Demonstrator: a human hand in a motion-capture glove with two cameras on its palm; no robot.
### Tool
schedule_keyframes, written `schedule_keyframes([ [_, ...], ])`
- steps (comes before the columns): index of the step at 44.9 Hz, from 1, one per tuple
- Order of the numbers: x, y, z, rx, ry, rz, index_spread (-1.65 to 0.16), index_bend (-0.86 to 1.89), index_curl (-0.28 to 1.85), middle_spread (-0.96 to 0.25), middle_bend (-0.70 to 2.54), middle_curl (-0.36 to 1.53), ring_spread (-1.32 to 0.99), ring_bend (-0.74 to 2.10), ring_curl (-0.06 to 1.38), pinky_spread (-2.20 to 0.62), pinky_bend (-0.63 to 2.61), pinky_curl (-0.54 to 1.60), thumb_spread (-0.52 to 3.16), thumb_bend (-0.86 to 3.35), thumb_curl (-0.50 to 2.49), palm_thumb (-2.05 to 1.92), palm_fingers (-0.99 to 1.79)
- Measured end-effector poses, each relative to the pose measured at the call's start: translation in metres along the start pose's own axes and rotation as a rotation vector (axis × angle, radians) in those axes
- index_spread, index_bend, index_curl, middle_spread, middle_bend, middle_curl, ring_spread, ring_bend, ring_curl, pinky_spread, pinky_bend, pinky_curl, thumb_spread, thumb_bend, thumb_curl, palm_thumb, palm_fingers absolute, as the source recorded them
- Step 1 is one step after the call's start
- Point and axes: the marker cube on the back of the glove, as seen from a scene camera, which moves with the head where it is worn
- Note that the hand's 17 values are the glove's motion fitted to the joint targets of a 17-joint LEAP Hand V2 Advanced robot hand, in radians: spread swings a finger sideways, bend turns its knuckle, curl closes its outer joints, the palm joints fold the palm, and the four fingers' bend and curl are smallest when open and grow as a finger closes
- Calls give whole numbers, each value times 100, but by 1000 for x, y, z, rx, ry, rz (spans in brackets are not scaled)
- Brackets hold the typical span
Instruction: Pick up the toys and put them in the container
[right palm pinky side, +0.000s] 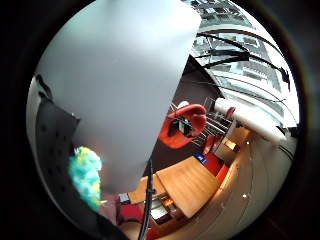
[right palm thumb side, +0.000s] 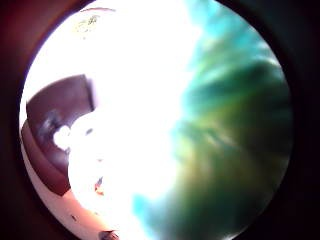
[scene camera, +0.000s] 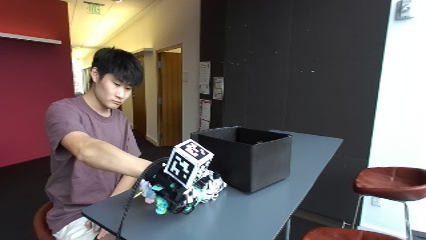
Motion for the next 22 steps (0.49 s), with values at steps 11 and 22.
schedule_keyframes([
  [11, -7, 48, -55, 55, -31, -16, -33, 102, 80, -30, 118, 93, -39, 134, 60, -42, 87, 41, 53, 21, 75, 78, 113],
  [22, -36, 115, -156, 207, 2, -37, -32, 106, 93, -27, 124, 97, -38, 138, 65, -42, 92, 46, 26, 22, 84, 76, 106],
])
